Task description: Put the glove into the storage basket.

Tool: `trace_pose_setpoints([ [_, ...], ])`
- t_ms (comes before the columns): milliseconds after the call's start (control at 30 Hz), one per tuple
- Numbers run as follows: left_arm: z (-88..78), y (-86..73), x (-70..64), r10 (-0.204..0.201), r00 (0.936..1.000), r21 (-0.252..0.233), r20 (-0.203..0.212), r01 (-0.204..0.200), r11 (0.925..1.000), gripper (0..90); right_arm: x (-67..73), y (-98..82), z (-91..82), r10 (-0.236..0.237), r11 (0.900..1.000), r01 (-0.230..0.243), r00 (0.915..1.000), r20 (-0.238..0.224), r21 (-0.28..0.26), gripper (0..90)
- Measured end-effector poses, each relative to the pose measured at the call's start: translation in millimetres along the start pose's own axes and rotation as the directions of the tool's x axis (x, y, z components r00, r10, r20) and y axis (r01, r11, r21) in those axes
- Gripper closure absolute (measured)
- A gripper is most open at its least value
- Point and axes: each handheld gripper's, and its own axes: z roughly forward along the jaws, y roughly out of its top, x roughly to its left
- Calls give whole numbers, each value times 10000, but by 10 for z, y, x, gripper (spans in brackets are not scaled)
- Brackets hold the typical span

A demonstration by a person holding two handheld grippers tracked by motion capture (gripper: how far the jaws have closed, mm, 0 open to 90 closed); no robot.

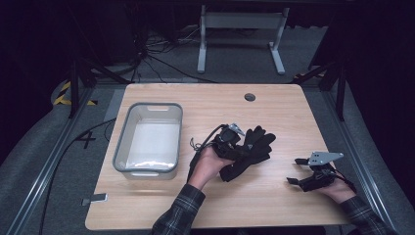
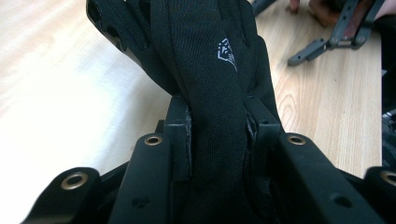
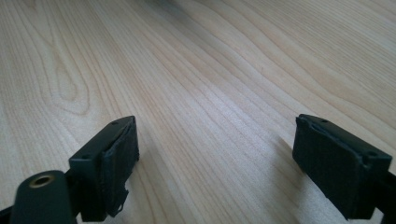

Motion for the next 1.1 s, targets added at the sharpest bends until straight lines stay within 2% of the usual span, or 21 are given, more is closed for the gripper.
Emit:
trace_pose_setpoints([
  [300, -329, 38, 72, -61, 9990, -187, -442, 53, 9998, 686, 0, 0, 0, -1, 10000, 1, 10000, 2, -1, 151],
  [400, -441, 29, 101, -143, 9983, -363, -569, 122, 9993, 685, 0, 0, 0, -1, 10000, 1, 10000, 3, -2, 151],
  [533, -584, 7, 141, -231, 9961, -371, -857, 200, 9991, 685, 0, 0, 0, -1, 10000, 1, 10000, 4, -3, 151],
  [667, -669, -21, 172, -320, 9949, -453, -959, 278, 9986, 685, 0, 0, 0, -1, 10000, 1, 10000, 3, 0, 151],
  [900, -870, -115, 252, -530, 9898, -507, -1322, 466, 9976, 685, -1, 4, 12, 90, 9999, -92, 9999, 125, 105, 92],
  [1100, -1050, -217, 325, -832, 9824, -655, -1674, 732, 9952, 685, -3, 9, 26, 141, 9995, -146, 9997, 184, 267, 30],
])
